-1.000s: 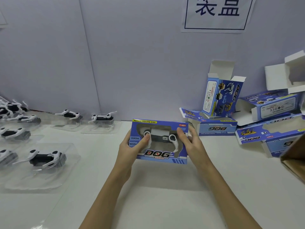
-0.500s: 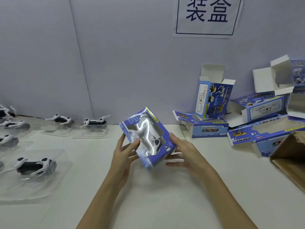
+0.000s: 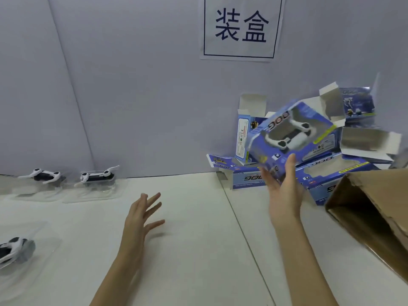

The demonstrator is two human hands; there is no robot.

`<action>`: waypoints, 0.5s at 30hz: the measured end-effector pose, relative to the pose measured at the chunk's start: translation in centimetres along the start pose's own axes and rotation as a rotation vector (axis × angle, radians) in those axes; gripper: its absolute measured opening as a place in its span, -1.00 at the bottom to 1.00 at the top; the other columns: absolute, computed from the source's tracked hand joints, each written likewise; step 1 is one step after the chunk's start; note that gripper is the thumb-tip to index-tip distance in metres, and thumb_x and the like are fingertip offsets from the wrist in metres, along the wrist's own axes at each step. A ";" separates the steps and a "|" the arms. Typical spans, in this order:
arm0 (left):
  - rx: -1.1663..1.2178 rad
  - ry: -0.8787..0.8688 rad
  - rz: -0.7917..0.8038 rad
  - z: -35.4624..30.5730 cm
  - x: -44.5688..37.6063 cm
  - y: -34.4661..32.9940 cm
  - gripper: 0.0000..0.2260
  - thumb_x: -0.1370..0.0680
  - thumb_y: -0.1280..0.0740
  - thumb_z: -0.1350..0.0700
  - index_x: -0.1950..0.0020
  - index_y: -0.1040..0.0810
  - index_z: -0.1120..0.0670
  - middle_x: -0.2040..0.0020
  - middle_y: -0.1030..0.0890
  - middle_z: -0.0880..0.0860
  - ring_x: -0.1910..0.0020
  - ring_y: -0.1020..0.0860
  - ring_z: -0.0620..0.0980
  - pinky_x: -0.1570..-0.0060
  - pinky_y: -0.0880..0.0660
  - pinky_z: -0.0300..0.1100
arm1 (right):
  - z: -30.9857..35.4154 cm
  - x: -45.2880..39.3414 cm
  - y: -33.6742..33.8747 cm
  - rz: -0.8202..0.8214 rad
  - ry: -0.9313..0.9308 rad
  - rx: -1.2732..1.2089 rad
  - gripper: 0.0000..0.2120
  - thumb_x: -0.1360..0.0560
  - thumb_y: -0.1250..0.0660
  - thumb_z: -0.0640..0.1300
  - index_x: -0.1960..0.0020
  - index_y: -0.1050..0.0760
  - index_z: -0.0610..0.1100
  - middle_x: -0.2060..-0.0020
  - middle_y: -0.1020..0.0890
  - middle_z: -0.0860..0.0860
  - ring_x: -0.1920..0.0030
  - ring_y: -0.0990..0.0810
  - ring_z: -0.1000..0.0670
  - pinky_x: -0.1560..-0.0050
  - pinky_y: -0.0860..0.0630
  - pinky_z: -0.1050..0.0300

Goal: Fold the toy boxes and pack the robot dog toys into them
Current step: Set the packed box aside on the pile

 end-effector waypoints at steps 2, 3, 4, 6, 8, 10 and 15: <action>-0.009 -0.004 -0.006 0.2 -0.2 0.1 -0.47 -0.57 -0.24 -0.33 -0.34 -0.50 0.03 -0.30 -0.66 -0.17 -0.30 -0.60 -0.16 -0.05 -0.63 0.05 | 0.8 -1.0 1.1 -0.089 0.121 -0.055 -0.45 -0.52 -0.49 0.15 -0.34 -0.45 -0.15 -0.20 -0.65 -0.13 -0.09 -0.75 -0.08 0.00 -0.69 0.09; -0.012 -0.002 -0.005 0.3 -0.2 0.0 -0.46 -0.58 -0.24 -0.32 -0.34 -0.50 0.06 -0.30 -0.66 -0.17 -0.31 -0.59 -0.16 -0.05 -0.63 0.05 | 0.9 -1.4 1.6 -0.113 0.129 -0.008 -0.36 -0.51 -0.51 0.13 -0.44 -0.37 -0.12 -0.21 -0.63 -0.10 -0.11 -0.74 -0.06 0.00 -0.69 0.08; -0.012 -0.003 -0.004 0.3 -0.3 0.0 -0.47 -0.58 -0.24 -0.31 -0.34 -0.51 0.06 -0.29 -0.66 -0.17 -0.32 -0.59 -0.15 -0.05 -0.63 0.05 | 0.7 -1.7 1.9 -0.128 0.099 0.085 -0.35 -0.51 -0.52 0.10 -0.47 -0.36 -0.11 -0.19 -0.64 -0.09 -0.11 -0.74 -0.05 0.02 -0.69 0.08; -0.016 -0.008 -0.007 0.5 -0.2 -0.3 -0.51 -0.58 -0.26 -0.29 -0.31 -0.53 0.05 -0.28 -0.67 -0.15 -0.30 -0.60 -0.12 -0.03 -0.64 0.04 | -0.4 -1.6 2.1 -0.097 -0.004 0.307 -0.55 -0.56 -0.49 0.02 -0.36 -0.52 -0.16 -0.09 -0.69 -0.09 -0.01 -0.72 -0.02 0.10 -0.66 0.11; -0.041 0.000 -0.012 0.5 -0.2 -0.5 -0.55 -0.58 -0.27 -0.27 -0.26 -0.61 0.01 -0.28 -0.66 -0.14 -0.31 -0.59 -0.12 -0.04 -0.65 0.04 | -1.9 -1.3 1.9 -0.011 -0.081 0.516 -0.82 -0.62 -0.42 -0.11 -0.15 -0.63 -0.20 0.01 -0.72 -0.13 0.14 -0.69 0.00 0.15 -0.62 0.14; -0.126 -0.006 -0.004 0.4 0.0 -0.7 -0.61 -0.61 -0.26 -0.24 -0.23 -0.68 -0.04 -0.30 -0.64 -0.13 -0.35 -0.55 -0.13 -0.11 -0.64 0.07 | -3.8 -0.5 1.6 0.106 -0.107 0.726 -0.89 -0.64 -0.36 -0.20 -0.03 -0.66 -0.19 0.08 -0.74 -0.16 0.23 -0.68 -0.01 0.14 -0.63 0.10; -0.552 -0.158 0.052 1.2 0.9 -1.4 -0.56 -0.69 -0.24 -0.11 -0.57 -0.26 -0.19 -0.32 -0.57 -0.36 -0.31 -0.54 -0.16 -0.31 -0.39 -0.09 | -9.9 -0.2 0.2 0.375 0.101 1.483 -0.74 -0.64 -0.31 -0.14 -0.27 -0.63 -0.17 -0.34 -0.56 -0.12 -0.28 -0.57 -0.15 -0.27 -0.49 0.04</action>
Point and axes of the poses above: each hand's wrist, its own x-axis away from the middle knuckle, its own y-axis out of the back of the hand, z = x × y, the point moved 1 cm from there along -x, towards the middle knuckle
